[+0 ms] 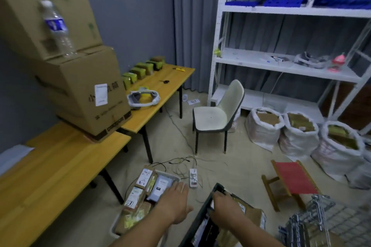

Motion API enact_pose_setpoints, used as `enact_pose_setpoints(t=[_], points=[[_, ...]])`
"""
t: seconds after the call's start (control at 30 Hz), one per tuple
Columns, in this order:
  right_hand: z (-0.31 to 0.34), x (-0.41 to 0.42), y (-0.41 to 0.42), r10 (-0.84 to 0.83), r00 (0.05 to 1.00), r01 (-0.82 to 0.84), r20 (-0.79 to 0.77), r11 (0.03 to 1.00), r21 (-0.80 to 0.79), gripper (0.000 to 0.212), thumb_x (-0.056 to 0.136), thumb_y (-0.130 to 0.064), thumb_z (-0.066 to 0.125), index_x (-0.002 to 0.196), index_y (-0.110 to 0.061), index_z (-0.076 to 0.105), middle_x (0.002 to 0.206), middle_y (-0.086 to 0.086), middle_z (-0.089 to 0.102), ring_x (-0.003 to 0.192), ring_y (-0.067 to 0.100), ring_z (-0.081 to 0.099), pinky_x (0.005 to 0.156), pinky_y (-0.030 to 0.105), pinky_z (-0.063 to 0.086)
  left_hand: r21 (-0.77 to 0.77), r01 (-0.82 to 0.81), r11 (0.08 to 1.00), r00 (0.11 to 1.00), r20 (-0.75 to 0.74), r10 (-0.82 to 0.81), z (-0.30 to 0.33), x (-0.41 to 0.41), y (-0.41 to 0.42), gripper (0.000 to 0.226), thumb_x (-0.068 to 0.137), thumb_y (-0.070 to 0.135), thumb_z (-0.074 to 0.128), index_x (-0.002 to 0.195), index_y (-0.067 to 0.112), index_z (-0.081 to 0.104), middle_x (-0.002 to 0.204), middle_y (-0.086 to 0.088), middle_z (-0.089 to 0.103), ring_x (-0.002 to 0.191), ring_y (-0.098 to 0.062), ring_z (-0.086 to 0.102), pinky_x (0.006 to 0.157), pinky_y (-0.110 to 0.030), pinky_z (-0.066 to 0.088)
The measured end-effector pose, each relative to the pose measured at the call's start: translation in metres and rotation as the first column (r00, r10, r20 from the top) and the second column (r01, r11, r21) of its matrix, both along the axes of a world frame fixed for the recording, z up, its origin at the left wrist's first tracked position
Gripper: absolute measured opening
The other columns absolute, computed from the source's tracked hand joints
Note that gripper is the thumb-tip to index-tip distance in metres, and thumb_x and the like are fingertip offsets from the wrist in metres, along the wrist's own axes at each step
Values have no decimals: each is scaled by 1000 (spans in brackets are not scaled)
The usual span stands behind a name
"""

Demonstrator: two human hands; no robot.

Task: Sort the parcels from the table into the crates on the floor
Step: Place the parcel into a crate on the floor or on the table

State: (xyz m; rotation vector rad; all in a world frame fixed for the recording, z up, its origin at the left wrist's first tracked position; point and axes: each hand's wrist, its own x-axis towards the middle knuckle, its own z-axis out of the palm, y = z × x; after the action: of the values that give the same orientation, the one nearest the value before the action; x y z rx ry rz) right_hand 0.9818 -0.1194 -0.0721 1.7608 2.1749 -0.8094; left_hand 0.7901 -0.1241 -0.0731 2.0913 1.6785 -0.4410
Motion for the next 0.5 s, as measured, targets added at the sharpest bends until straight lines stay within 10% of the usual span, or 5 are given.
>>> enact_pose_setpoints(t=[0.5], points=[[85,-292,-32,345,939,-343,7,930,131,68,103,-40,47,161,-19,19,163,6,33,150,32,30,119,42,30,120,-334,935,942,61,329,82,-280,-101,76,106,48,33,159,9,-4,168,-8,-7,155,-29,-7,126,-46,9]])
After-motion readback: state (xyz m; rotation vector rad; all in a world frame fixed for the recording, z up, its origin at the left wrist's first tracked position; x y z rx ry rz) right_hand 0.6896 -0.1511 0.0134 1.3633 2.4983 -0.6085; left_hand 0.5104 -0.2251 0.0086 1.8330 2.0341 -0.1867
